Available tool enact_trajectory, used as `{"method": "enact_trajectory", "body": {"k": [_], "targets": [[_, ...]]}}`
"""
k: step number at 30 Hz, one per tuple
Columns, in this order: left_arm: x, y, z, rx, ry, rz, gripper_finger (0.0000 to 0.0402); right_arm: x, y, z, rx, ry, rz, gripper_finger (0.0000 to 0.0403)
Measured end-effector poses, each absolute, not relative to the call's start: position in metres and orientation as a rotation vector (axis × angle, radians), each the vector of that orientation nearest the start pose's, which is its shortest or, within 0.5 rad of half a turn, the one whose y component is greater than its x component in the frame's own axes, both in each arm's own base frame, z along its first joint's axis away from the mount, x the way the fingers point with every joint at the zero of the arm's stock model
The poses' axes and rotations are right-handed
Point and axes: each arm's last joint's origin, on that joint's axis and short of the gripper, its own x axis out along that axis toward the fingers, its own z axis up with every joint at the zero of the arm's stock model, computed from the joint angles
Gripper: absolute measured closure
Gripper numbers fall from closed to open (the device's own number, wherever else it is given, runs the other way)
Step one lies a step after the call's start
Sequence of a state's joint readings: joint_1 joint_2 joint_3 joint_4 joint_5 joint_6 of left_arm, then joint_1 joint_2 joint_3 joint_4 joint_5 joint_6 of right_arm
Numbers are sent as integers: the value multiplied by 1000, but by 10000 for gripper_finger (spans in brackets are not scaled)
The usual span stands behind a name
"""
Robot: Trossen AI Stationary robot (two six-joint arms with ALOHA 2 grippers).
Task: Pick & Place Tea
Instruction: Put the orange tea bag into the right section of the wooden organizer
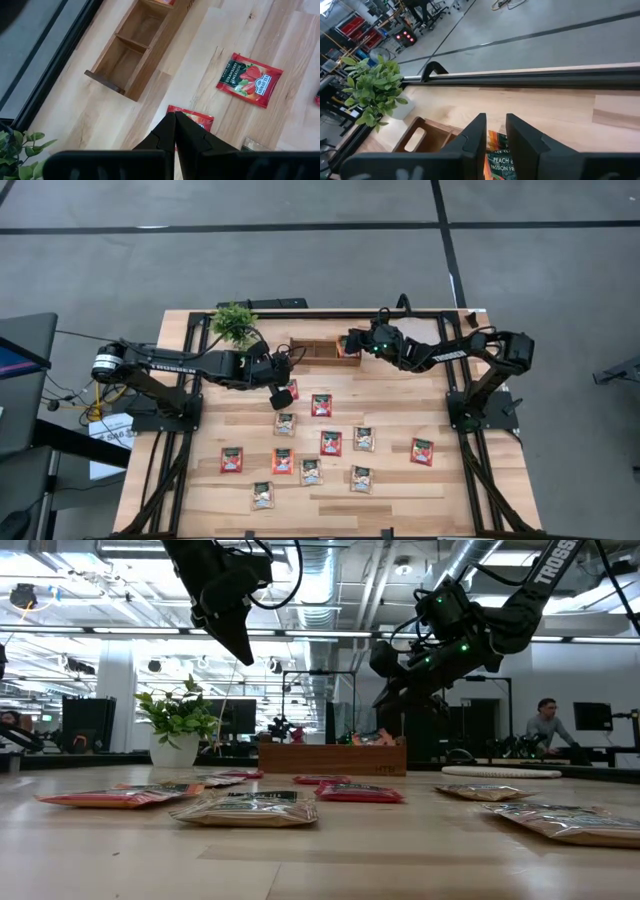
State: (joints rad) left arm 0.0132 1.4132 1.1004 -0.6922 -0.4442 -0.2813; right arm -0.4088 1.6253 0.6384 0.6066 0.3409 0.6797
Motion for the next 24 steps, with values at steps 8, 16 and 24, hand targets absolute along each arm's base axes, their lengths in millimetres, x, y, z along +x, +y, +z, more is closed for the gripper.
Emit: {"method": "enact_trajectory", "body": {"k": [8, 16, 24], "targets": [[280, 16, 267, -38, 919, 550, 401, 285, -142, 171, 605, 180, -782, 350], [282, 16, 268, -48, 900, 541, 401, 299, -164, 202, 524, 391, -766, 399], [282, 15, 267, -67, 907, 508, 401, 298, -173, 202, 551, 513, -733, 402]]}}
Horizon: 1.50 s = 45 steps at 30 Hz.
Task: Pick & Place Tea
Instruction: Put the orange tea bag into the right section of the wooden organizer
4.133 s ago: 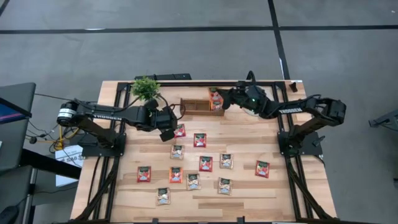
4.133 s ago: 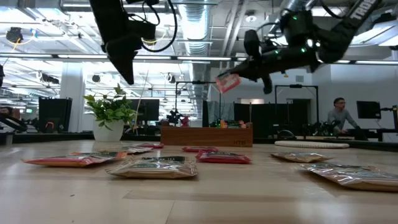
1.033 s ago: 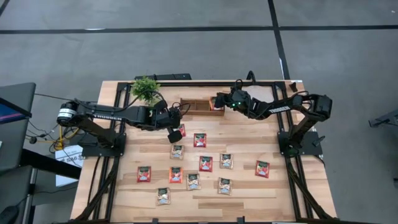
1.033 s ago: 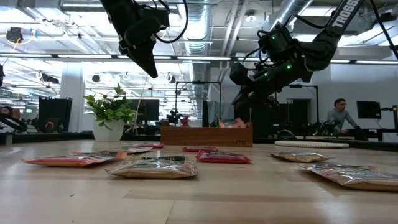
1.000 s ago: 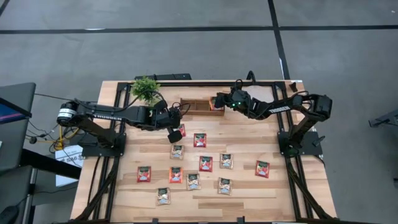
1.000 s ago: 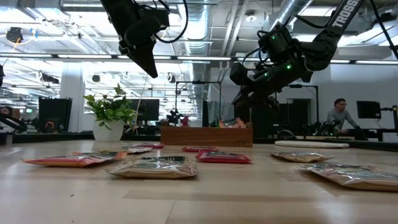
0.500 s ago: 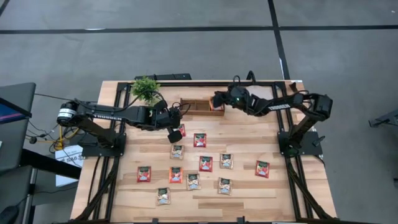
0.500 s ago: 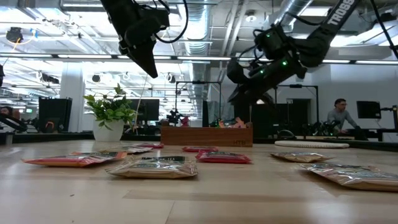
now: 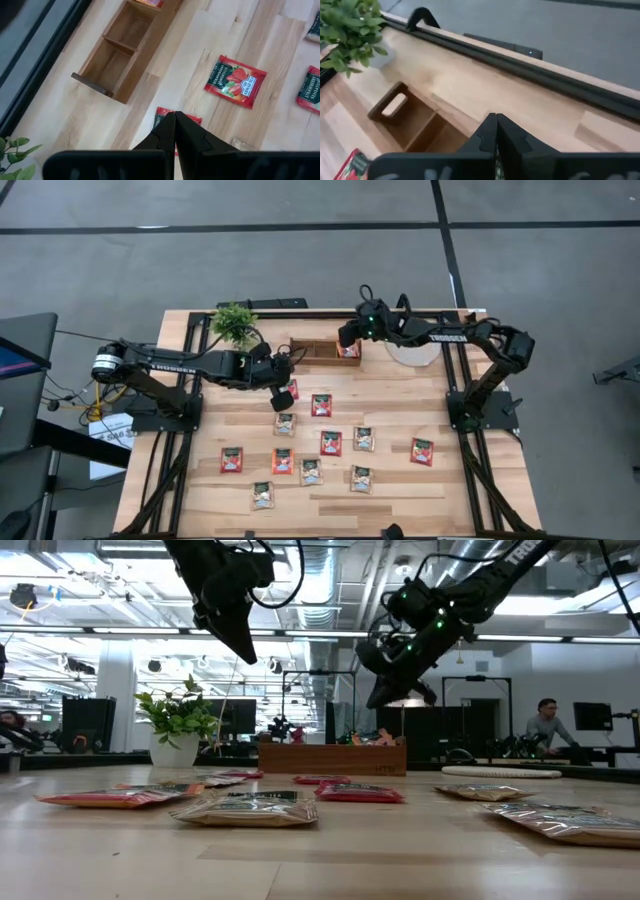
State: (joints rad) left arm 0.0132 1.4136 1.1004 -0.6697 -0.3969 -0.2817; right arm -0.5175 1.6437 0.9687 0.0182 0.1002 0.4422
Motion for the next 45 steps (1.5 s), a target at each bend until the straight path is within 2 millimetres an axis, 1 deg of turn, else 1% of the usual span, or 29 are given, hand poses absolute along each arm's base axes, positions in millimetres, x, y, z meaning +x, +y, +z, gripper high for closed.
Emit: {"method": "enact_trajectory", "body": {"k": [2, 4, 6, 11, 13, 14, 17, 20, 24, 28, 45], "targets": [[282, 15, 267, -67, 908, 508, 401, 294, -177, 199, 602, 528, -720, 402], [282, 15, 267, -68, 907, 508, 401, 298, -179, 196, 627, 523, -695, 402], [282, 15, 267, -68, 906, 509, 401, 300, -179, 187, 661, 572, -683, 402], [283, 15, 268, -72, 902, 508, 401, 325, -185, 180, 669, 640, -652, 402], [283, 14, 267, -76, 903, 505, 401, 333, -185, 176, 646, 711, -640, 402], [283, 14, 267, -78, 903, 503, 401, 339, -186, 177, 628, 720, -628, 402], [282, 13, 267, -83, 909, 495, 401, 347, -189, 190, 581, 746, -611, 402], [283, 12, 267, -94, 908, 492, 401, 349, -191, 199, 521, 772, -616, 402], [283, 12, 267, -97, 908, 488, 401, 342, -195, 212, 474, 834, -641, 403], [283, 12, 267, -98, 904, 488, 401, 328, -197, 203, 487, 978, -663, 403], [284, 12, 268, -100, 895, 487, 401, 320, -197, 199, 476, 1065, -665, 403]]}}
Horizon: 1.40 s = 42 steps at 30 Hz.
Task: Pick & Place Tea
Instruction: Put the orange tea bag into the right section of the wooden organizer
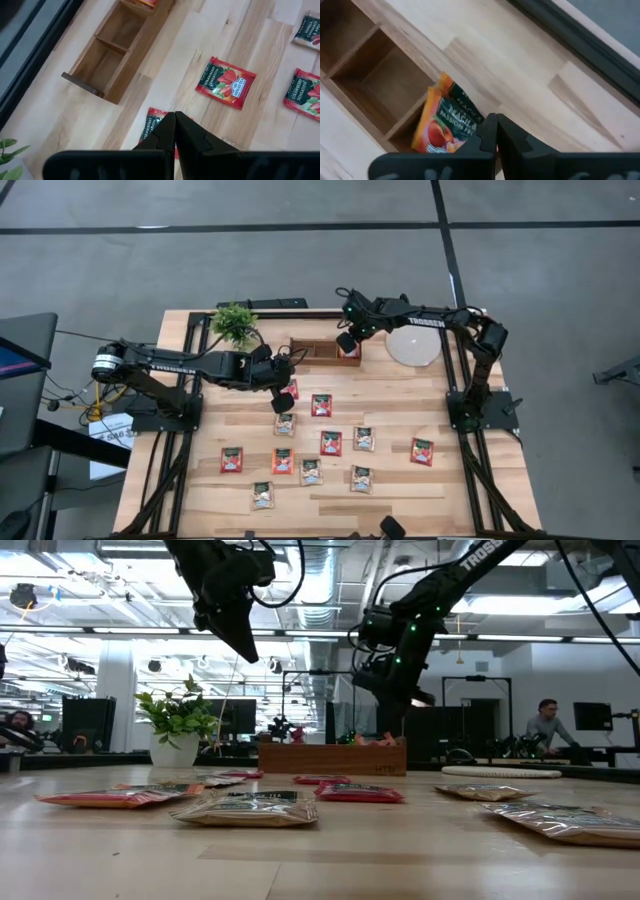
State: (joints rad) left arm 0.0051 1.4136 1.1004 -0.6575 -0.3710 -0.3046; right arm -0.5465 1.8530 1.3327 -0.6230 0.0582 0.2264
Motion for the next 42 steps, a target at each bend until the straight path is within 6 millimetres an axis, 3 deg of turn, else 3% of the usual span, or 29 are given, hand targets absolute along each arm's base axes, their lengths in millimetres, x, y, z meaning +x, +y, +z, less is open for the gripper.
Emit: {"method": "enact_trajectory", "body": {"k": [18, 27, 31, 42], "targets": [[284, 12, 268, -103, 892, 488, 401, 317, -193, 197, 491, 1123, -655, 403], [285, 12, 268, -101, 881, 484, 401, 310, -184, 217, 480, 1106, -646, 403], [286, 12, 269, -102, 872, 483, 401, 308, -182, 218, 483, 1129, -643, 403], [286, 12, 269, -102, 871, 483, 401, 321, -164, 219, 424, 1111, -569, 403]]}}
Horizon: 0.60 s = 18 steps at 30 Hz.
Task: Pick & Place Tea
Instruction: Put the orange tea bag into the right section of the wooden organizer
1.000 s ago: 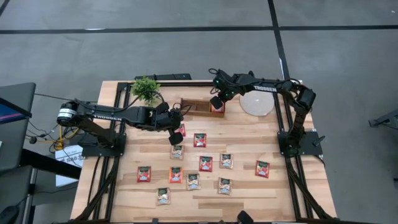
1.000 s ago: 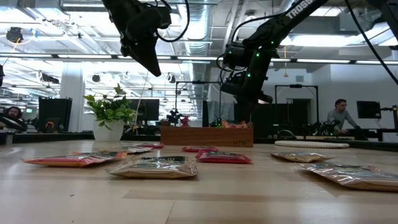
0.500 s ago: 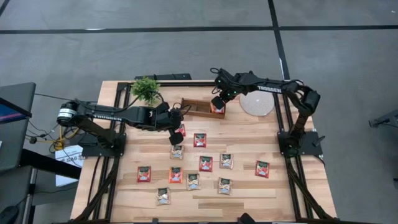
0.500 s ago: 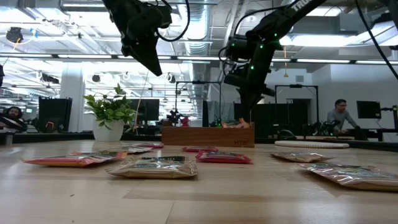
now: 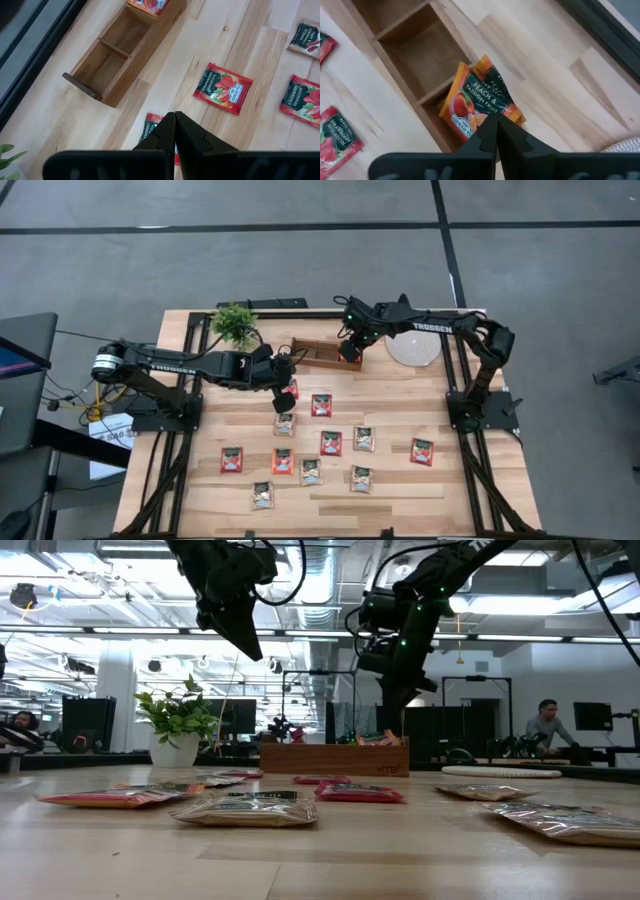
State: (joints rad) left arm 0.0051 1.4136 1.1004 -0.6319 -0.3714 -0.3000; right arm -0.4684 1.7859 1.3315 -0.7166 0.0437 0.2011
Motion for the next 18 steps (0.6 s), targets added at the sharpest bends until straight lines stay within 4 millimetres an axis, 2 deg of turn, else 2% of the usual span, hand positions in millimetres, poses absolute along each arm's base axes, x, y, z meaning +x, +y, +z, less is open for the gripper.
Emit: {"method": "enact_trajectory", "body": {"k": [4, 9, 15, 18], "targets": [[286, 12, 269, -102, 869, 483, 401, 326, -156, 219, 403, 1112, -553, 403], [286, 12, 269, -103, 865, 483, 401, 330, -157, 221, 338, 1079, -515, 403], [286, 12, 269, -103, 865, 483, 401, 321, -165, 228, 273, 1092, -491, 401], [286, 12, 269, -103, 865, 482, 401, 316, -169, 227, 252, 1126, -470, 385]]}}
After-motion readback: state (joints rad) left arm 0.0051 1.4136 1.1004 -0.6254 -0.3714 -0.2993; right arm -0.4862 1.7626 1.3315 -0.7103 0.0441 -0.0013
